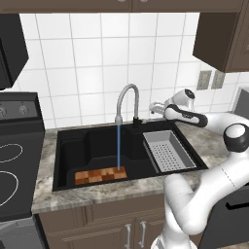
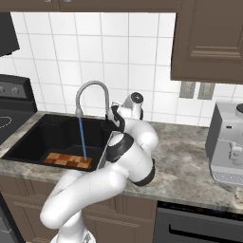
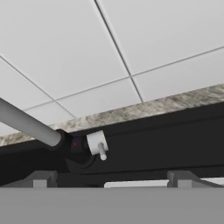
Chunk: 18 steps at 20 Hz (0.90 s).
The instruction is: Turn on the sink faucet with hot water and rinse the cutting board for ten seconds, then turn off the faucet. Push the cutting board to reach the water if necessary.
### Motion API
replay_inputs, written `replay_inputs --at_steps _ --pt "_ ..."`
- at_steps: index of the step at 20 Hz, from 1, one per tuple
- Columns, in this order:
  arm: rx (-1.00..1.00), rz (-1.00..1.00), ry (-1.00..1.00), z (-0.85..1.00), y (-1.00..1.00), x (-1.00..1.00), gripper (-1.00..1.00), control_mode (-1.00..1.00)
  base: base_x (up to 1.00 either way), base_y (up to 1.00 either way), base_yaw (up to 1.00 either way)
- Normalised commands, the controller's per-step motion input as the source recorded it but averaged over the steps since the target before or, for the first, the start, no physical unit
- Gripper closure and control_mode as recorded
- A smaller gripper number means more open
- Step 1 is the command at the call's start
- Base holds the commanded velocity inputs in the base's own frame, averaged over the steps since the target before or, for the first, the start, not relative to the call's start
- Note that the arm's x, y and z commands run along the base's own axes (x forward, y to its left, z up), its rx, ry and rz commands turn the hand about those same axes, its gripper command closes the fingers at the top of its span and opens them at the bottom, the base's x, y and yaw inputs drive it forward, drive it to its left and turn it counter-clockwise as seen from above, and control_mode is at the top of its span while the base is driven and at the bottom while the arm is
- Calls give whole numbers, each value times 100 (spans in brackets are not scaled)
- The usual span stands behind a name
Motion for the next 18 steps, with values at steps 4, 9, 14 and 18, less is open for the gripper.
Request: replay_inputs --at_steps 4,9,14,18 --pt "0 0 0 0 0 0 -100 -100 0 0 0" --pt "0 0 0 0 0 0 -100 -100 0 0 0" --pt "0 0 0 0 0 0 -100 -100 0 0 0" --pt "0 0 0 0 0 0 -100 -100 0 0 0"
